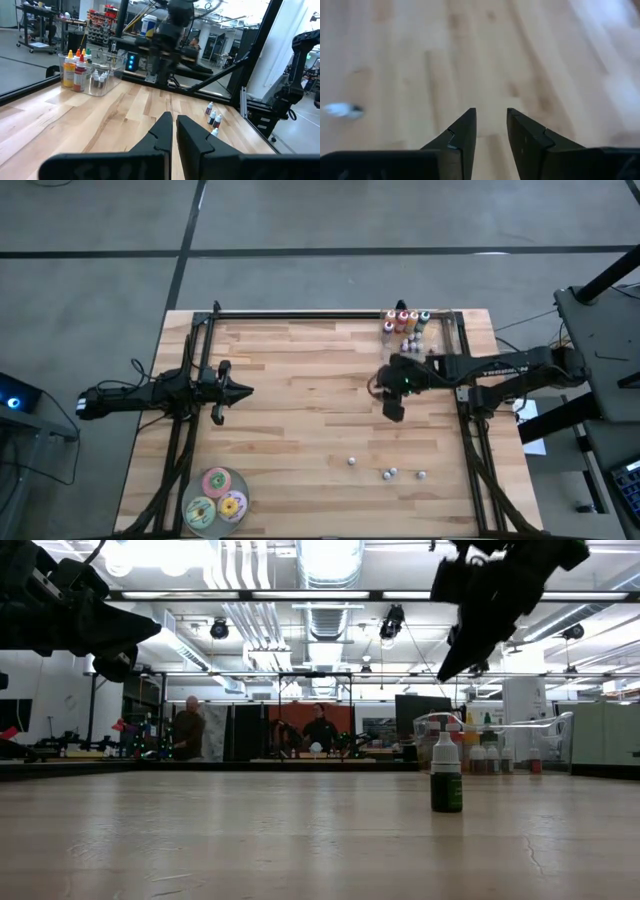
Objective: Pick & Place food coloring
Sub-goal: Put the small green food coloring bottle into the bin
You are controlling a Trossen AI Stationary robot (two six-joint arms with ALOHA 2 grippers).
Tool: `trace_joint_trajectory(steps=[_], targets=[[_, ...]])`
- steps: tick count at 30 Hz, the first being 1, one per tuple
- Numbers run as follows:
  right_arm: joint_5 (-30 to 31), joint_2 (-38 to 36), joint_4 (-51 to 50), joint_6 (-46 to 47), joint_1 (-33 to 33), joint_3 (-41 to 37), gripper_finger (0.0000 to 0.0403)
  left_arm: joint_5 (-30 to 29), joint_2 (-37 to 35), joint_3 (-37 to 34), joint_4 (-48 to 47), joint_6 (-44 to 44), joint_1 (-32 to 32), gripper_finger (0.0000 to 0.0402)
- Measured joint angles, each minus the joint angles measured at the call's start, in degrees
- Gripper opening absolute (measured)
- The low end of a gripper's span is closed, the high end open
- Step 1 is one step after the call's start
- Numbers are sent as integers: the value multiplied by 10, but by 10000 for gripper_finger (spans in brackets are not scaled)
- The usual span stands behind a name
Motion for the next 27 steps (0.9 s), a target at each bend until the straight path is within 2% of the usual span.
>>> trace_joint_trajectory(steps=[12, 20, 27], targets=[[1, 0, 2, 64, 144, 33, 110, 0, 0, 0, 0, 0, 0, 0], [3, 7, 12, 91, 203, 60, 122, 0, 0, 0, 0, 0, 0, 0], [5, 55, 11, 90, 232, 118, 132, 0, 0, 0, 0, 0, 0, 0]])
